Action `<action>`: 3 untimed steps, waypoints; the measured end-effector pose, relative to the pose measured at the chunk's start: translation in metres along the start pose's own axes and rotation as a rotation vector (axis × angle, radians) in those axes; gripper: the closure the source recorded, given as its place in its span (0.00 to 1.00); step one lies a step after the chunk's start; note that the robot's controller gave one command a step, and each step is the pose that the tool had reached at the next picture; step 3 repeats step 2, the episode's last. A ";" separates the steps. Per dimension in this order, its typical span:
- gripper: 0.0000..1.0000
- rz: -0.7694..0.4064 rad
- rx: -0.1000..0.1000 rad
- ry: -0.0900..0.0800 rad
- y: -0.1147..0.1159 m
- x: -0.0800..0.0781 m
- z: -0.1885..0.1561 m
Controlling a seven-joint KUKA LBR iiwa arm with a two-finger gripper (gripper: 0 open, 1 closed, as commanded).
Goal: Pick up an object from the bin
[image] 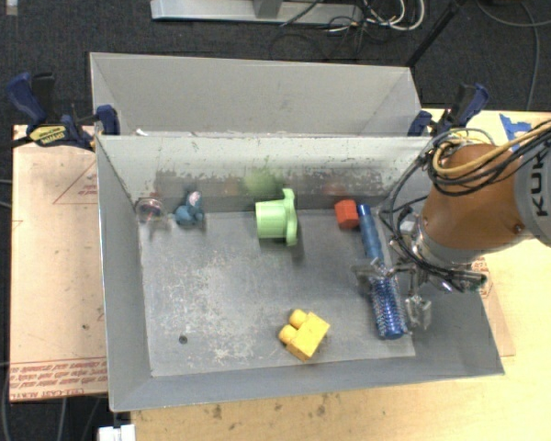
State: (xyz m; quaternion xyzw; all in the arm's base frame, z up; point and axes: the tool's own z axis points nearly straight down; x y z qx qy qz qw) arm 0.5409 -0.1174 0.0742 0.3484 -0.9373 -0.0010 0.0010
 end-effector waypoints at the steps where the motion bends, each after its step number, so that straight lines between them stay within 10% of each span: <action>1: 1.00 -0.005 0.000 -0.003 0.001 -0.002 -0.001; 2: 1.00 0.017 0.009 -0.008 0.006 -0.017 -0.164; 3: 1.00 0.017 0.009 -0.008 0.006 -0.017 -0.164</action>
Offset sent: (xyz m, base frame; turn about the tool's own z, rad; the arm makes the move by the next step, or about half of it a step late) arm 0.0000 0.0000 0.0000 0.0000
